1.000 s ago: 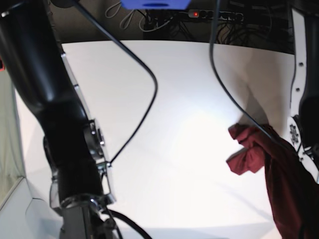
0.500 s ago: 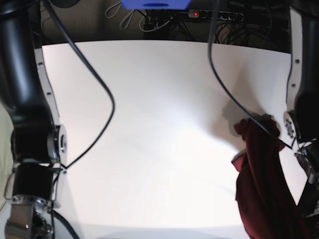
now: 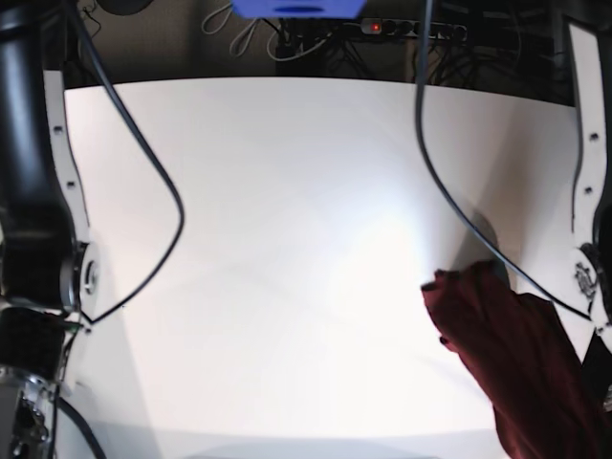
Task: Layout the t-shirt on the table in an organized manner, then fold the t-shirt properly
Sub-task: 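Raise both grippers high, letting the red shirt hang down, then lower the shirt with the left gripper, dragging it across the table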
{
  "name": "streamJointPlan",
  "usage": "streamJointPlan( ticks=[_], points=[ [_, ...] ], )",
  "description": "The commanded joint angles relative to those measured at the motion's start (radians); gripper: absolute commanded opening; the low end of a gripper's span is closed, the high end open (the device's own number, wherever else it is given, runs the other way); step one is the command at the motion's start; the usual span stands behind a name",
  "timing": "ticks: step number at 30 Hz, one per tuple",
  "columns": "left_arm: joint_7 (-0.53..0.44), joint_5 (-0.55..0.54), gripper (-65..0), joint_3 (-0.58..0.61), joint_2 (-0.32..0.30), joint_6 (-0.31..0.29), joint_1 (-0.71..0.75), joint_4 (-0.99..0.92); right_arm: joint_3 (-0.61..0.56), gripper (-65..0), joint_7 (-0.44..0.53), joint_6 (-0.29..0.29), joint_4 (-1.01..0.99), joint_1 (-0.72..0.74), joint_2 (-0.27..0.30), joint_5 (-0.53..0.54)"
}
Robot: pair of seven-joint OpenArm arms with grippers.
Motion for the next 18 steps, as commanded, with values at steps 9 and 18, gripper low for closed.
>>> streamJointPlan(
  ticks=[9,18],
  points=[
    [-0.031,-0.008,-64.8,-0.003,-0.057,0.001,-0.043,0.013,0.013,-65.0,0.029,-0.009,0.013,0.04,-0.007,0.001],
    [-0.02,-0.01,-64.8,0.003,0.006,0.001,0.02,0.126,0.042,-65.0,0.021,-0.009,0.05,0.04,-0.004,0.001]
  ],
)
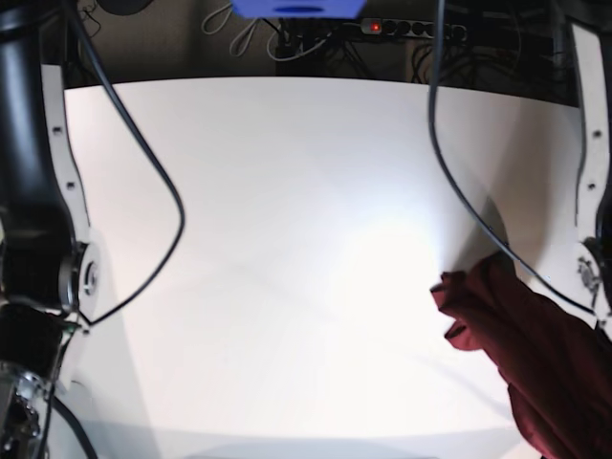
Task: Layout the t-shirt on the table in an organized manner, then fold the t-shirt properly
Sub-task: 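Lower the shirt with the left gripper, dragging it across the table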
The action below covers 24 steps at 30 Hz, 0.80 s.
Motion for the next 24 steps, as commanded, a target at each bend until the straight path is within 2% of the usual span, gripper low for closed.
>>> streamJointPlan(
  ticks=[1,7,9,13,24],
  points=[
    [-0.017,0.003,-64.8,0.004,0.036,-0.007,0.022,0.027,0.007,-65.0,0.027,-0.009,0.013,0.041,0.002,0.003],
    [-0.017,0.005,-64.8,0.009,0.205,-0.007,0.23,0.071,0.008,-65.0,0.031,-0.009,0.013,0.041,0.01,0.003],
    [-0.017,0.005,-64.8,0.024,0.251,-0.007,0.287,0.08,0.01,-65.0,0.027,-0.009,0.022,0.041,0.03,0.003],
    [-0.026,0.005,-64.8,0.109,0.308,-0.007,0.37,0.073,0.01,-65.0,0.034,-0.009,0.034,0.041,0.042,0.003],
    [-0.027,0.005,-64.8,0.267,0.547,-0.007,0.599,-0.027,0.011,-65.0,0.03,-0.009,0.061,-0.007,0.079,0.003]
  ],
)
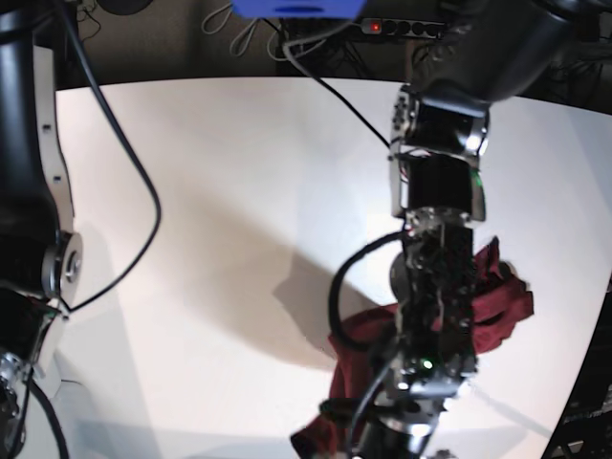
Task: Layout the t-shirt on the table in an organized manner, then fold the t-shirt properly
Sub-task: 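Lower the shirt with the left gripper, dragging it across the table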
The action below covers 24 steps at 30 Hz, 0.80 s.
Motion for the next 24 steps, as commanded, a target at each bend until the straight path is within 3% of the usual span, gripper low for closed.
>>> streamJointPlan(
  ticks=[1,6,14,17,24],
  points=[
    [-0.02,-0.004,-64.8,0.022,0.01,-0.006,-0.008,0.002,0.001,-65.0,0.031,-0.009,0.023,0.027,0.015,0.006],
    [-0.023,-0.012,-64.8,0.137,0.01,-0.006,0.089,-0.044,0.001,-65.0,0.032,-0.009,0.074,-0.033,0.019,0.006],
    [-0.135,-0.004,-64.5,0.315,0.01,-0.006,0.25,-0.172,0.052,-64.8,0.032,-0.009,0.181,-0.193,0.018,0.006],
    [-0.132,-0.004,-64.0,0.364,0.01,-0.011,0.286,-0.192,0.081,-59.4,0.032,-0.009,0.212,-0.248,0.016,0.006],
    [-0.131,-0.012,-41.7,0.499,-0.062,-0.008,0.368,-0.187,0.131,-44.8,0.034,-0.009,0.269,-0.417,0.001,0.009]
  ],
)
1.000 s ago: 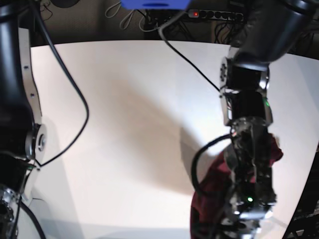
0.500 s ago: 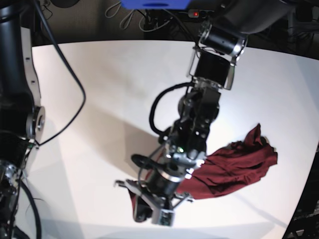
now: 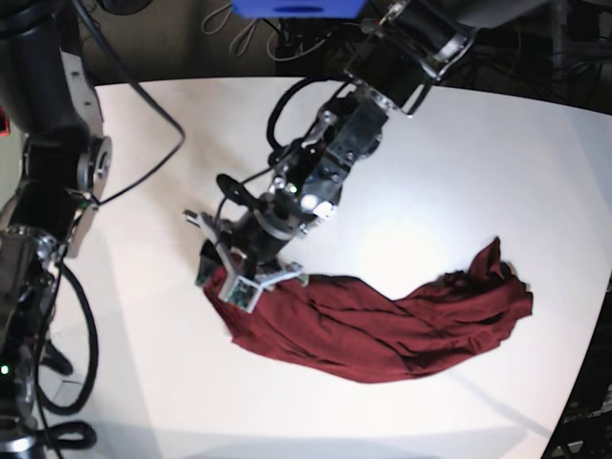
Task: Layout the t-shirt on the table in an organized manner, then fold the t-shirt properly
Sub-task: 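Lower the shirt with the left gripper, dragging it across the table, then grasp opposite ends of the stretched shirt with both grippers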
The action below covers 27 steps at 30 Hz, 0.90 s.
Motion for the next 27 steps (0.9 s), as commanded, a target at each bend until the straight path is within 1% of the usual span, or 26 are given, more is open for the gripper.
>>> streamJointPlan(
  ticks=[1,5,9,11,15,18,19,24,27],
  points=[
    [-0.023,-0.003,-40.0,0.012,0.003,-0.001,-0.011,0.02,0.013,-43.7,0.031,-0.003,0.021,0.021,0.002,-0.001],
    [-0.023,-0.003,-32.8,0.075,-0.025,-0.003,0.007,0.022,0.045,-38.9,0.023,-0.003,0.036,-0.057,-0.021,-0.001],
    [-0.023,-0.003,-24.1,0.11,-0.094,-0.003,0.013,0.071,0.065,-36.2,0.021,-0.003,0.091,-0.157,-0.027,-0.001],
    [-0.024,-0.003,-22.4,0.101,-0.145,0.0,0.027,0.111,0.065,-36.0,0.021,-0.003,0.12,-0.212,-0.049,-0.004],
    [-0.027,-0.003,-22.4,0.017,-0.241,0.002,0.041,0.169,0.065,-36.0,0.021,-0.003,0.156,-0.346,-0.087,-0.004],
    [-0.026,-0.003,-22.4,-0.083,-0.292,-0.003,0.049,0.201,0.078,-36.0,0.021,-0.003,0.154,-0.441,-0.13,-0.004],
    [-0.024,-0.003,-22.4,-0.117,-0.304,-0.004,0.058,0.21,0.082,-36.0,0.021,-0.003,0.147,-0.469,-0.156,-0.004],
    [-0.024,0.003,-22.3,-0.224,-0.312,-0.004,0.078,0.227,0.139,-35.9,0.02,-0.003,0.107,-0.558,-0.262,-0.001],
    [-0.024,0.005,-22.3,-0.318,-0.312,-0.004,0.088,0.221,0.151,-35.9,0.02,-0.003,0.093,-0.628,-0.322,0.001]
  ],
)
